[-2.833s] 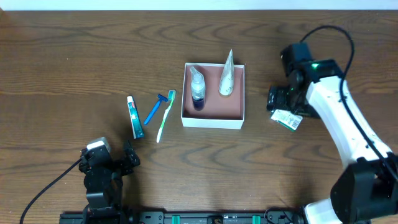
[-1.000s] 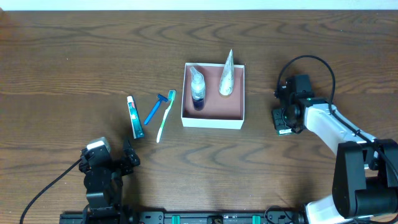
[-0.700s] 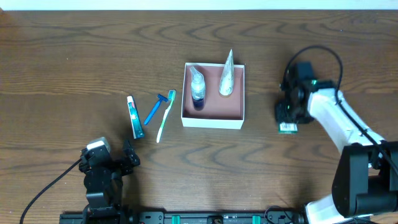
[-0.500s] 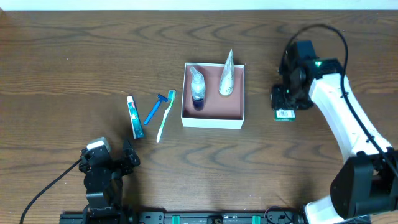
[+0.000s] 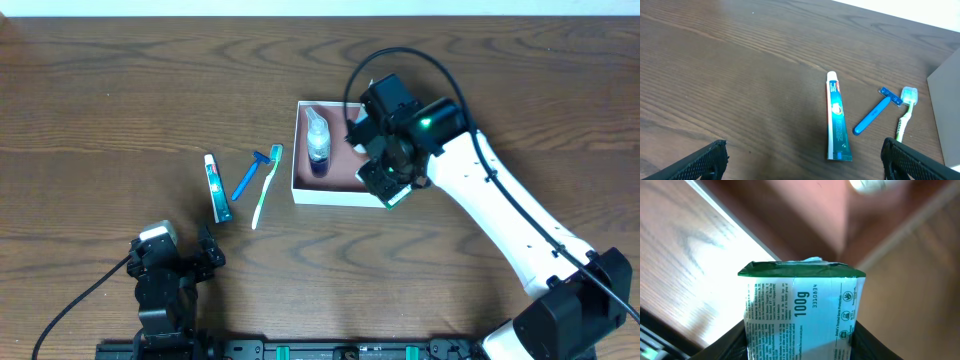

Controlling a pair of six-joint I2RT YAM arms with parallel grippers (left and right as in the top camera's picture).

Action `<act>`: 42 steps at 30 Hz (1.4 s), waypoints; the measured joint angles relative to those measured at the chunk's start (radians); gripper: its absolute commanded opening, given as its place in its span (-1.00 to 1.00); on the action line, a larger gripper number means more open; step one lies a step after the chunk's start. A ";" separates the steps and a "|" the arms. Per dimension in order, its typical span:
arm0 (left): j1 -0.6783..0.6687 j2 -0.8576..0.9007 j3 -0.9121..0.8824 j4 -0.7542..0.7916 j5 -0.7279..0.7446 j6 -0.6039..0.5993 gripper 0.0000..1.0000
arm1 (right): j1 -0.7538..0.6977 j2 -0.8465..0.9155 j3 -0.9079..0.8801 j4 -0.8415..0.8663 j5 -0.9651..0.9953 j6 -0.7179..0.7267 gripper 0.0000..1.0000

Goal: Pack container
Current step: 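Place the soap box into the box's front and release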

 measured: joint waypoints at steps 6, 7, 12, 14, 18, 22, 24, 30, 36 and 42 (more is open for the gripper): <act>0.000 0.000 0.000 0.000 0.000 0.000 0.96 | 0.004 0.000 0.000 0.137 0.003 -0.196 -0.14; 0.000 0.000 0.000 0.000 0.000 0.000 0.96 | 0.004 0.000 0.000 0.158 0.003 -0.233 -0.10; 0.000 0.000 0.000 0.000 0.000 0.000 0.96 | 0.003 0.000 0.000 0.183 -0.017 -0.344 0.01; 0.000 0.000 0.000 0.000 0.000 0.000 0.96 | 0.004 0.001 0.000 0.191 -0.036 -0.380 0.01; 0.000 0.000 0.000 0.000 0.000 0.000 0.96 | 0.004 0.030 0.000 0.197 -0.059 -0.422 -0.07; 0.000 0.000 0.000 0.000 0.000 0.000 0.96 | 0.004 0.101 0.000 0.210 -0.065 -0.440 -0.14; 0.000 0.000 0.000 0.000 0.000 0.000 0.96 | 0.004 0.146 0.000 0.232 -0.065 -0.447 -0.01; 0.000 0.000 0.000 0.000 0.000 0.000 0.96 | 0.003 0.219 0.000 0.260 -0.056 -0.457 0.14; 0.000 0.000 0.000 0.000 0.000 0.000 0.96 | 0.003 0.203 0.000 0.230 -0.050 -0.416 0.36; 0.000 0.000 0.000 0.000 0.000 0.000 0.96 | -0.022 0.052 0.000 0.216 -0.050 -0.262 0.61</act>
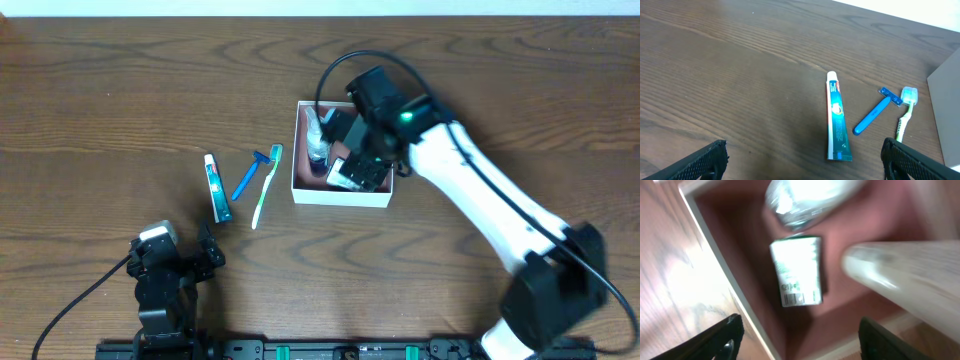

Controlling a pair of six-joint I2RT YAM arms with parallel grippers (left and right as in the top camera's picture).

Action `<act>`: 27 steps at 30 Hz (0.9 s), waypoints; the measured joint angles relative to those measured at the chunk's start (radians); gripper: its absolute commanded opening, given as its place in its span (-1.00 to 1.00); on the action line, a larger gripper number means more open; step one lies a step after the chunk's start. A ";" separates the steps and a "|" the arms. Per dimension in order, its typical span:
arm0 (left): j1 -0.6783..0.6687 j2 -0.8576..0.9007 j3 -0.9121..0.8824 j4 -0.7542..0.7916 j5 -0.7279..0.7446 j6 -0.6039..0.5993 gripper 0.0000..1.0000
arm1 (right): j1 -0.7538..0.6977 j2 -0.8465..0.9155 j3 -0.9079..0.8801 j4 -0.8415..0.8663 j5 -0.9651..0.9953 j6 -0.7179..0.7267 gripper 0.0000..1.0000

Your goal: Pack container

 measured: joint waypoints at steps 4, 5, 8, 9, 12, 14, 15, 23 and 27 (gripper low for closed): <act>0.000 0.000 0.000 0.000 0.000 0.000 0.96 | -0.103 -0.128 0.005 0.002 -0.005 0.206 0.86; 0.000 0.000 0.000 0.000 0.000 0.000 0.96 | -0.142 -0.150 0.007 0.003 -0.008 0.270 0.86; 0.000 0.000 -0.002 0.022 0.003 0.000 0.96 | -0.273 -0.185 0.012 0.000 -0.037 0.442 0.88; 0.000 0.000 -0.003 0.028 0.011 0.000 0.96 | -0.321 -0.189 0.012 -0.001 -0.057 0.493 0.89; 0.000 0.000 -0.005 0.028 0.064 -0.008 0.96 | -0.444 -0.189 0.012 -0.012 -0.122 0.601 0.99; 0.000 0.000 -0.005 0.032 0.120 -0.027 0.96 | -0.505 -0.189 0.012 -0.027 -0.154 0.647 0.99; 0.000 0.000 -0.006 0.040 0.146 -0.036 0.96 | -0.529 -0.189 0.012 -0.033 -0.165 0.666 0.97; 0.000 0.095 0.019 0.033 0.243 -0.087 0.96 | -0.592 -0.189 0.011 -0.088 -0.206 0.724 0.99; 0.000 0.327 0.157 0.011 0.247 -0.078 0.96 | -0.592 -0.189 0.011 -0.093 -0.215 0.732 0.98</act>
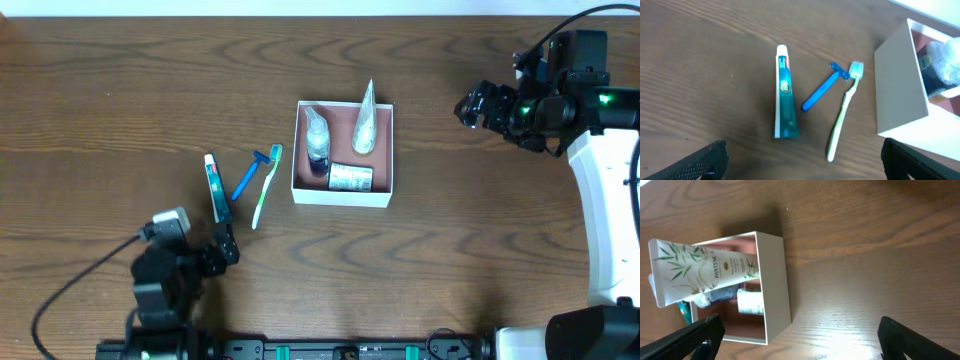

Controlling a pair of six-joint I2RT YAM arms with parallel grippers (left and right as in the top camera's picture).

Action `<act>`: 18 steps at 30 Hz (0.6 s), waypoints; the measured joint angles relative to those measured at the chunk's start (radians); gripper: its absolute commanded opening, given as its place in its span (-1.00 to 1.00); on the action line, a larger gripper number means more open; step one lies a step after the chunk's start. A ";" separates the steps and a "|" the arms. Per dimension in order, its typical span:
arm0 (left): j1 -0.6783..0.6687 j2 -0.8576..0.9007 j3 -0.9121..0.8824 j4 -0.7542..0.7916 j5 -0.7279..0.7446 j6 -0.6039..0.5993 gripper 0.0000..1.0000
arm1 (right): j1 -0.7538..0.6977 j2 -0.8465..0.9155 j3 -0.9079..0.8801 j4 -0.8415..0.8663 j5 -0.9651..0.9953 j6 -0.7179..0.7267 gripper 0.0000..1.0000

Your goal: Pack container

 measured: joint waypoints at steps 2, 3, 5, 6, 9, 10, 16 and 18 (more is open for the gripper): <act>0.000 0.165 0.120 -0.031 0.000 0.023 0.96 | 0.000 0.000 0.000 0.001 -0.002 0.002 0.98; 0.000 0.244 0.181 -0.050 0.000 0.034 0.96 | 0.000 0.000 0.000 0.000 -0.003 0.002 0.98; 0.000 0.410 0.307 -0.086 0.000 0.058 0.96 | 0.000 0.000 0.000 0.001 -0.003 0.003 0.98; 0.000 0.480 0.363 -0.100 0.000 0.068 0.96 | 0.000 0.000 0.000 0.000 -0.004 0.003 0.98; 0.000 0.685 0.501 -0.124 0.004 0.086 0.96 | 0.000 0.000 0.000 0.000 -0.005 0.003 0.98; 0.000 0.756 0.543 -0.122 0.015 0.090 0.96 | 0.000 0.000 0.000 0.000 -0.006 0.003 0.98; -0.001 1.014 0.619 -0.055 0.055 0.105 0.96 | 0.000 0.000 0.000 0.001 -0.006 0.003 0.99; -0.001 1.074 0.619 -0.045 0.056 0.105 0.96 | 0.000 0.000 0.000 0.000 -0.006 0.003 0.99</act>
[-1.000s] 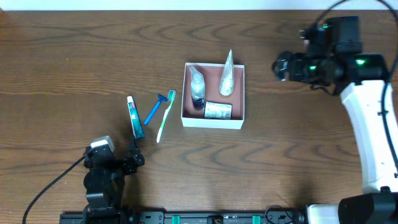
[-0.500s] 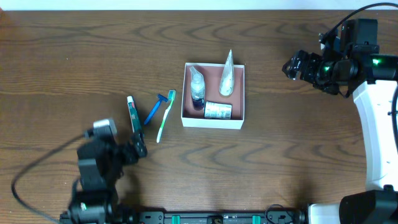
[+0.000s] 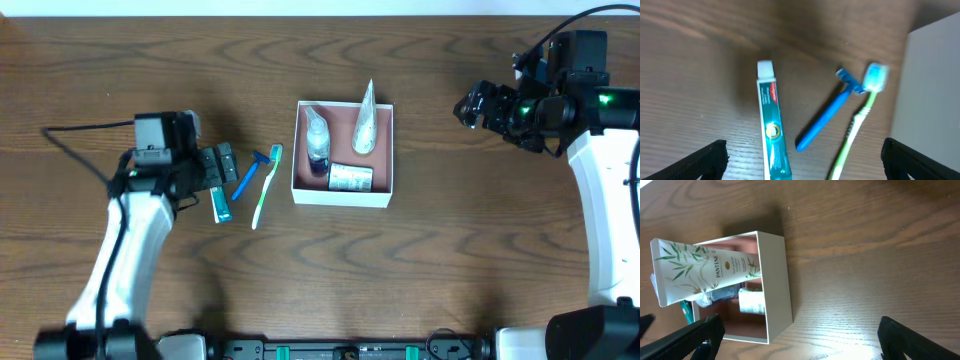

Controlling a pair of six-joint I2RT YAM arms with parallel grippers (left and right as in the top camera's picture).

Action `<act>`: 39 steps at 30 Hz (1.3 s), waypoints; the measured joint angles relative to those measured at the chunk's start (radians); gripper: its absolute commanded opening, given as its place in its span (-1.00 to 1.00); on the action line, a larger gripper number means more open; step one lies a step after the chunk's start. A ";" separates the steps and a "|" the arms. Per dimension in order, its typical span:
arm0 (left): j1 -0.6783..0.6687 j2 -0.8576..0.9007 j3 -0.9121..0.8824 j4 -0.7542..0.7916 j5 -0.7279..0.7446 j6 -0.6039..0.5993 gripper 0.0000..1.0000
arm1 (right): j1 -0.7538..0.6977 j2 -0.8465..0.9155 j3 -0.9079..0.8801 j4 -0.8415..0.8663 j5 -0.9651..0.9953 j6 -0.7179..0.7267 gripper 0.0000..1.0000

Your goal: Pack container

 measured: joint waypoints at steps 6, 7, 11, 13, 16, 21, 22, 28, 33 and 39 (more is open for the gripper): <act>0.000 0.097 0.000 0.028 -0.034 0.002 0.96 | 0.000 0.000 0.000 0.000 0.000 0.000 0.98; 0.000 0.109 0.000 0.034 -0.038 0.003 0.96 | 0.000 0.000 0.000 0.000 0.000 0.000 0.98; 0.000 0.173 0.000 0.041 -0.061 0.007 0.97 | 0.000 0.000 0.000 0.000 0.000 0.000 0.99; 0.001 0.206 0.000 0.060 -0.079 0.007 0.91 | 0.000 0.000 0.000 0.000 0.000 0.000 0.99; 0.002 0.242 0.000 0.102 -0.097 0.010 0.84 | 0.000 0.000 0.000 0.000 0.000 0.000 0.98; 0.002 0.280 0.000 0.140 -0.114 0.013 0.58 | 0.000 0.000 0.000 0.000 0.000 0.000 0.98; 0.002 0.283 0.000 0.145 -0.114 0.018 0.52 | 0.000 0.000 0.000 0.000 0.000 0.000 0.98; 0.002 0.310 0.000 0.158 -0.116 0.022 0.44 | 0.000 0.000 0.000 0.000 0.000 0.000 0.99; 0.002 0.329 0.005 0.159 -0.120 0.022 0.24 | 0.000 0.000 0.000 0.000 0.000 0.000 0.99; 0.003 0.333 0.005 0.164 -0.124 0.025 -0.27 | 0.000 0.000 0.000 0.000 0.000 0.000 0.99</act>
